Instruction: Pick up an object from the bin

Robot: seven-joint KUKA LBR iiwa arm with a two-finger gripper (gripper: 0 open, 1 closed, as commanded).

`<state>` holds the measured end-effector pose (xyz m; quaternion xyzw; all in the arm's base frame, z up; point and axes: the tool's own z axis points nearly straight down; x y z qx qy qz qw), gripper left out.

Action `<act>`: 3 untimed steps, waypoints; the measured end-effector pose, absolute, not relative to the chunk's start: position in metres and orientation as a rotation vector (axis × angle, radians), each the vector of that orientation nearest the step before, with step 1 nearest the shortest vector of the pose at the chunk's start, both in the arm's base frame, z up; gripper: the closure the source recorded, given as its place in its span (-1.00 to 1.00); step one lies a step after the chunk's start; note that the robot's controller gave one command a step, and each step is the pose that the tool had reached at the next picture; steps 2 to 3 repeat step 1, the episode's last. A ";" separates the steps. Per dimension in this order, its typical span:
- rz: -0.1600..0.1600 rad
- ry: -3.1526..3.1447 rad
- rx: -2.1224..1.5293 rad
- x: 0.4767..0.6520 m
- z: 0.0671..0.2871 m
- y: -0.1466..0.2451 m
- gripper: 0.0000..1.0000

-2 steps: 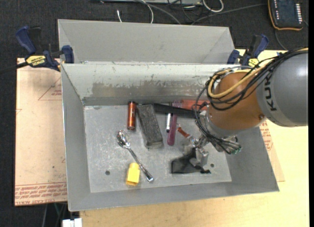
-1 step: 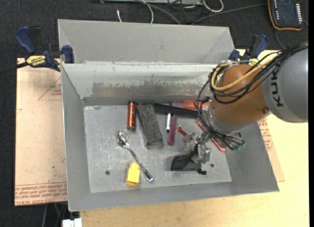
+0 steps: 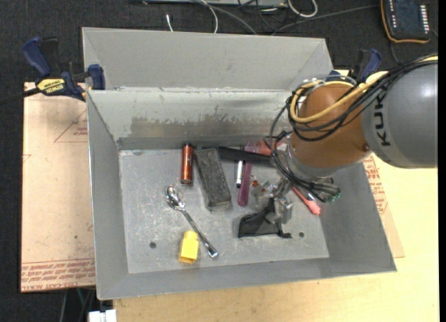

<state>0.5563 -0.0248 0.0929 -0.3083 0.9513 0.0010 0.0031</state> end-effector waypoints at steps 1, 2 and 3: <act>0.005 3.011 -0.875 0.552 0.188 -0.022 1.00; 0.005 3.011 -0.875 0.552 0.188 -0.022 1.00; 0.005 3.011 -0.875 0.552 0.188 -0.022 1.00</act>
Offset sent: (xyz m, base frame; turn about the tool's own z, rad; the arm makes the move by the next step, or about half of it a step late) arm 0.0287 0.0048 0.2194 -0.0835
